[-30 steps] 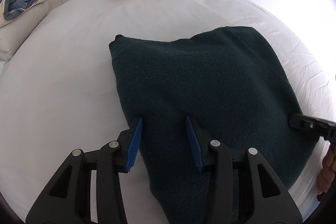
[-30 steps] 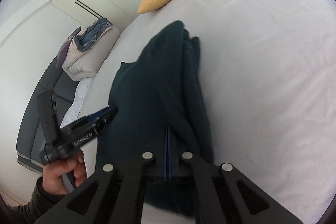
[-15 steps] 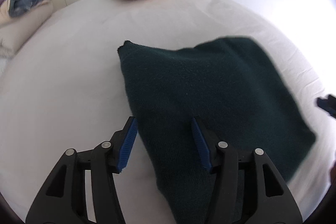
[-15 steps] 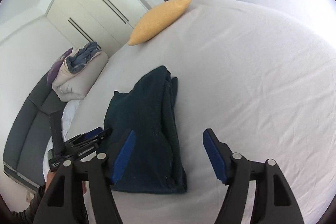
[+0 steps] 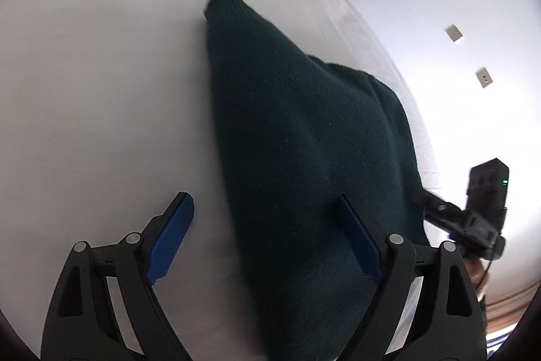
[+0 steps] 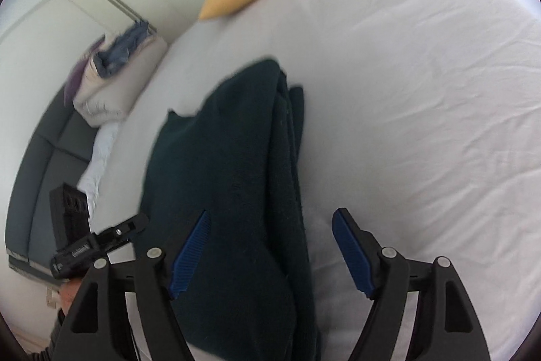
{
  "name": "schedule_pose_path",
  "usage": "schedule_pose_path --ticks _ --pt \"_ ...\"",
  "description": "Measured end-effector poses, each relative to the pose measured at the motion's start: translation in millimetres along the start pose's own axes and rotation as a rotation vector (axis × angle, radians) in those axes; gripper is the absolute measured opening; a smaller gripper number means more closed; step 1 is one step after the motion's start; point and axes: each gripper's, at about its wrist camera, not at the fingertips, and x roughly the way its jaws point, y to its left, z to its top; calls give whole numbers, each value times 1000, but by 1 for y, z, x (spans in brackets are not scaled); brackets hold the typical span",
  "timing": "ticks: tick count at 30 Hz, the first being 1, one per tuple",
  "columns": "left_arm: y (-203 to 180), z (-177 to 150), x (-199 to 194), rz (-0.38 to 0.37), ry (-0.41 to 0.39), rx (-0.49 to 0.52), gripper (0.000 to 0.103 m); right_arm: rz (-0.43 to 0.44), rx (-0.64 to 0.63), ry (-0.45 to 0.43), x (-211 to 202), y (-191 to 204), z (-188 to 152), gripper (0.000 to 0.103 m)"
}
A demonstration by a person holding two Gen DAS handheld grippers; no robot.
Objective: Fold small clothes
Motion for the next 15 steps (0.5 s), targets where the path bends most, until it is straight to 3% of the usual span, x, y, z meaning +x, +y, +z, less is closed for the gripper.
schedule_pose_path --ticks 2,3,4,5,7,12,15 --pt "-2 4 6 -1 5 7 84 -4 -16 -2 6 2 2 77" --pt "-3 6 7 -2 10 12 77 -1 -23 1 9 4 3 76" --pt "-5 8 9 -17 20 17 68 -4 -31 6 12 6 5 68" --pt "-7 9 12 -46 37 12 55 -12 -37 9 14 7 4 64" --pt "-15 8 13 -18 42 28 50 -26 -65 25 19 14 4 46" --pt "-28 3 1 19 28 72 36 -142 -130 7 18 40 -1 29" --pt "-32 -3 -18 23 12 77 33 -244 -216 -37 6 72 -14 26"
